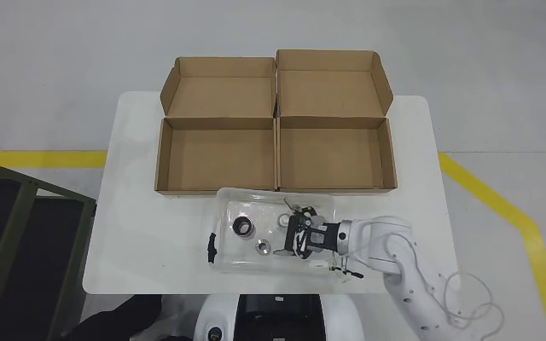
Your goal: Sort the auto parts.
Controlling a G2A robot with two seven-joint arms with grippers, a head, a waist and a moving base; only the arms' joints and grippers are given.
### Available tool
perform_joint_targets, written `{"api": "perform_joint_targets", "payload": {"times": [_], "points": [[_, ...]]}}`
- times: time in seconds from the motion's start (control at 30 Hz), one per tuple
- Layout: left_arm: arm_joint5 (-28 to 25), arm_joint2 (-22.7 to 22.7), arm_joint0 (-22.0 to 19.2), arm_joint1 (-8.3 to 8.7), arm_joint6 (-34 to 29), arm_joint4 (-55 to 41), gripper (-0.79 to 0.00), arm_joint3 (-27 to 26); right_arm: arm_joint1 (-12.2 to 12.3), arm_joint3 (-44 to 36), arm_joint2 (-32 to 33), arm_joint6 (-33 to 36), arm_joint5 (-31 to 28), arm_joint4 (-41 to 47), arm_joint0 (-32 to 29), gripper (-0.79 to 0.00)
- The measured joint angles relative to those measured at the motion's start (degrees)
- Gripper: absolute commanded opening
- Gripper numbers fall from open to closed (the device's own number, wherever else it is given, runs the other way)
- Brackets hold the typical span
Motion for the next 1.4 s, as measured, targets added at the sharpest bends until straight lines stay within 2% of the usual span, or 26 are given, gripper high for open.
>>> {"api": "perform_joint_targets", "payload": {"times": [0.13,0.43,0.63,0.7,0.77,0.8,1.17,1.4], "points": [[0.00,0.00,0.00,0.00,0.00,0.00,0.000,0.00,0.18,1.23,-0.23,-0.02,0.25,-0.29,0.94,-0.246],[0.00,0.00,0.00,0.00,0.00,0.00,0.000,0.00,0.47,3.80,-1.25,-0.93,1.69,-2.05,2.47,-0.416],[0.00,0.00,0.00,0.00,0.00,0.00,0.000,0.00,0.72,4.60,-1.52,-2.26,2.48,-2.88,2.63,-0.465],[0.00,0.00,0.00,0.00,0.00,0.00,0.000,0.00,0.81,4.62,-1.64,-2.59,2.60,-3.15,2.59,-0.542],[0.00,0.00,0.00,0.00,0.00,0.00,0.000,0.00,0.92,4.35,-1.70,-3.08,2.67,-3.35,2.47,-0.686],[0.00,0.00,0.00,0.00,0.00,0.00,0.000,0.00,0.97,4.10,-1.67,-3.31,2.64,-3.39,2.38,-0.785],[0.00,0.00,0.00,0.00,0.00,0.00,0.000,0.00,1.96,-1.56,0.23,-5.57,1.72,-2.74,0.11,-0.785],[0.00,0.00,0.00,0.00,0.00,0.00,0.000,0.00,2.63,-6.24,2.42,-7.34,-0.59,1.69,-0.88,-0.785]]}}
